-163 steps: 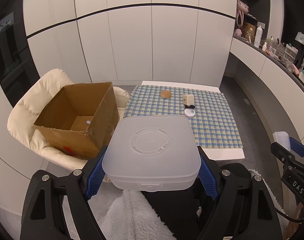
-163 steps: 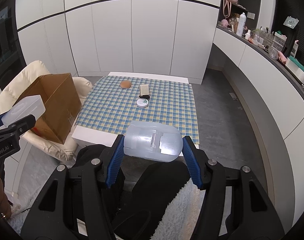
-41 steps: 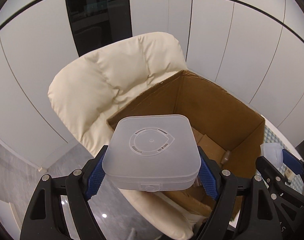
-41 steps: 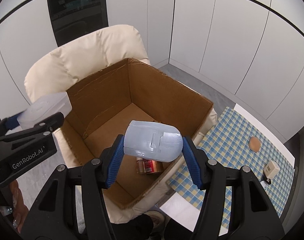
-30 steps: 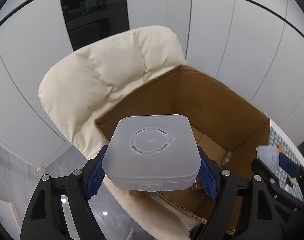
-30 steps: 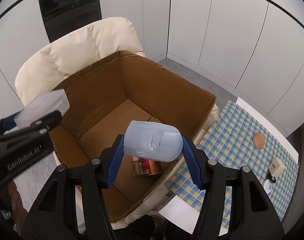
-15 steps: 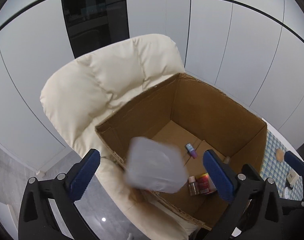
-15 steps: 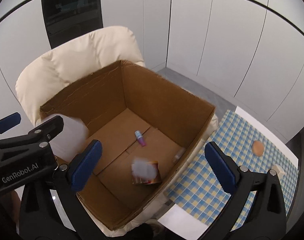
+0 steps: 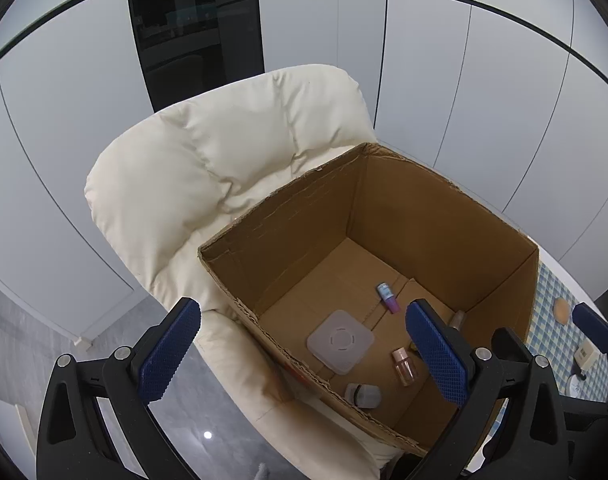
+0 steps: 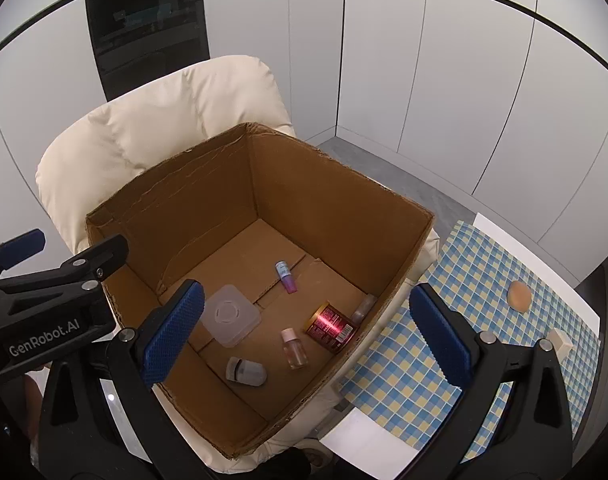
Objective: Organize objects
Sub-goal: 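Open the left gripper releasing the lid while the right gripper releases the case into the box, then move both open grippers away from the box back toward the checked table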
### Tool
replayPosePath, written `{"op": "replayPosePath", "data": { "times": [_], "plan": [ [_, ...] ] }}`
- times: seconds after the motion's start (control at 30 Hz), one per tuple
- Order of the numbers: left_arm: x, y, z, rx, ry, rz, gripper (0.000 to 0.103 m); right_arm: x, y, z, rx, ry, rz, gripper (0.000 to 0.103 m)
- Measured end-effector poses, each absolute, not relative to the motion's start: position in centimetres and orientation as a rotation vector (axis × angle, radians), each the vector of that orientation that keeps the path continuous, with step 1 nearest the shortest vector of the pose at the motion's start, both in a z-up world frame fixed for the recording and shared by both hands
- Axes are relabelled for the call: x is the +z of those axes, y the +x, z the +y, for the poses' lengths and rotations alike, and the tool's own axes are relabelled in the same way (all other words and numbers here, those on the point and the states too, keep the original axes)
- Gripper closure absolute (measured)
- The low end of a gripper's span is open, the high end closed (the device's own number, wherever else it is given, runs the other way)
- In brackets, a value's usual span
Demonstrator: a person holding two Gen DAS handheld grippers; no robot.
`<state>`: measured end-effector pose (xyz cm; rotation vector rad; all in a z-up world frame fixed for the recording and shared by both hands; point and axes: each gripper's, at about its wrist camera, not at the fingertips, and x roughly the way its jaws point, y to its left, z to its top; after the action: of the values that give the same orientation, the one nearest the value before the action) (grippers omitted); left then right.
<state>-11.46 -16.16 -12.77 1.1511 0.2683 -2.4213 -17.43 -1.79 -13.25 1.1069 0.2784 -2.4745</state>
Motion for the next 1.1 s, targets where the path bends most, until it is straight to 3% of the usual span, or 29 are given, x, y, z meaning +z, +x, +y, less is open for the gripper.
{"op": "replayPosePath", "data": {
  "times": [1.1],
  "plan": [
    [-10.7,-8.5,-16.4,-2.416,1.088,0.232,0.001,-12.9,-17.0,-0.1,-2.485,1.156,0.177,0.0]
  ]
}}
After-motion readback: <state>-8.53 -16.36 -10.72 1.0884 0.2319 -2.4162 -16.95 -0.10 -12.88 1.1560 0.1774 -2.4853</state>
